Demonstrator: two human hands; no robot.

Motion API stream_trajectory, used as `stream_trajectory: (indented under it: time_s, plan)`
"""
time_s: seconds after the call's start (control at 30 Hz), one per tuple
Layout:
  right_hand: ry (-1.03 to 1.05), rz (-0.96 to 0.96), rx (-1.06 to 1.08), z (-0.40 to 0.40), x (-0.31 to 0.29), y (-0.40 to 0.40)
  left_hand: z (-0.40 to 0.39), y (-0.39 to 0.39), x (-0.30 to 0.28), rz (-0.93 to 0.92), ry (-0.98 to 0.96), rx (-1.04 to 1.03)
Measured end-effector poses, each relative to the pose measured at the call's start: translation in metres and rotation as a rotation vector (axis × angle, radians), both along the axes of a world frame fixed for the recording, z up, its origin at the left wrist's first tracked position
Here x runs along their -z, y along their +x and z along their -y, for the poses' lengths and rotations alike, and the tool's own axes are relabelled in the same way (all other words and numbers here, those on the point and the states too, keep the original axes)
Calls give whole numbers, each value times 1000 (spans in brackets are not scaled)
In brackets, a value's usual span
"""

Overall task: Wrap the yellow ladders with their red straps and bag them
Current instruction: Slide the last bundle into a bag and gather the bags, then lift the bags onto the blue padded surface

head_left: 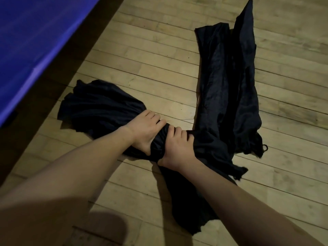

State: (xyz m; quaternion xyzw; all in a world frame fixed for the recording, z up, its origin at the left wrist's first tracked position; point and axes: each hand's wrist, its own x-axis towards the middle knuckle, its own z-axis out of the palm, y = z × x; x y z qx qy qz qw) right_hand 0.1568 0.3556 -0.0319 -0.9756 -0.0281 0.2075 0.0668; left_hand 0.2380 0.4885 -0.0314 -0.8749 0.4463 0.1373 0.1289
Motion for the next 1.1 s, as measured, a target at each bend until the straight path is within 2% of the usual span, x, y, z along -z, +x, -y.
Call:
stream_trajectory:
  time_s: [0.13,0.33,0.5,0.63,0.73,0.83,1.1]
  plan:
    - [-113,-4,-47,-4,3,-2,-5,-15,5,6,-54,-83]
    - [-38,-4,-95,3,0,4,-6,-14,-1,9,72,-64]
    - [-9,-32,-141,13,-6,4,2,-20,-6,-36,54,-102]
    - [-36,-18,-235,38,-36,6,19,-31,-32,-73,-2,-191]
    - [-35,-14,-264,57,-83,1,35,-41,-79,-86,-12,-223]
    - [-45,-7,-280,75,-151,-8,53,-50,-150,-91,-7,-233]
    - [-60,56,-336,99,-393,-9,72,-59,-389,-54,-46,-277]
